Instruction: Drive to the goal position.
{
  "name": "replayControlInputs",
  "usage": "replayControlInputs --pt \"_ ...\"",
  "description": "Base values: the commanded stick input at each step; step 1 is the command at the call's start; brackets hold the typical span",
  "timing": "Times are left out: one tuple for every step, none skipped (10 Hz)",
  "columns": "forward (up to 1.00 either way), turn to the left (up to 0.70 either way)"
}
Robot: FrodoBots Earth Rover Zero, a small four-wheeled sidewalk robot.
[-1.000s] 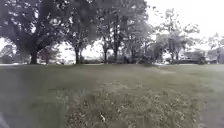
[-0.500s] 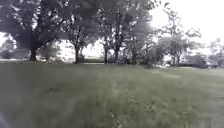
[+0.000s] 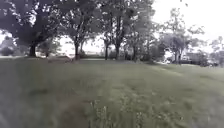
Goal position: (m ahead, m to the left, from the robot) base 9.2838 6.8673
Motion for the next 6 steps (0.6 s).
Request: replayControlInputs --pt "0.7 -0.25" --pt "0.7 0.0" --pt "0.7 0.0" --pt "0.7 0.0" --pt "0.7 0.0" --pt "0.7 0.0"
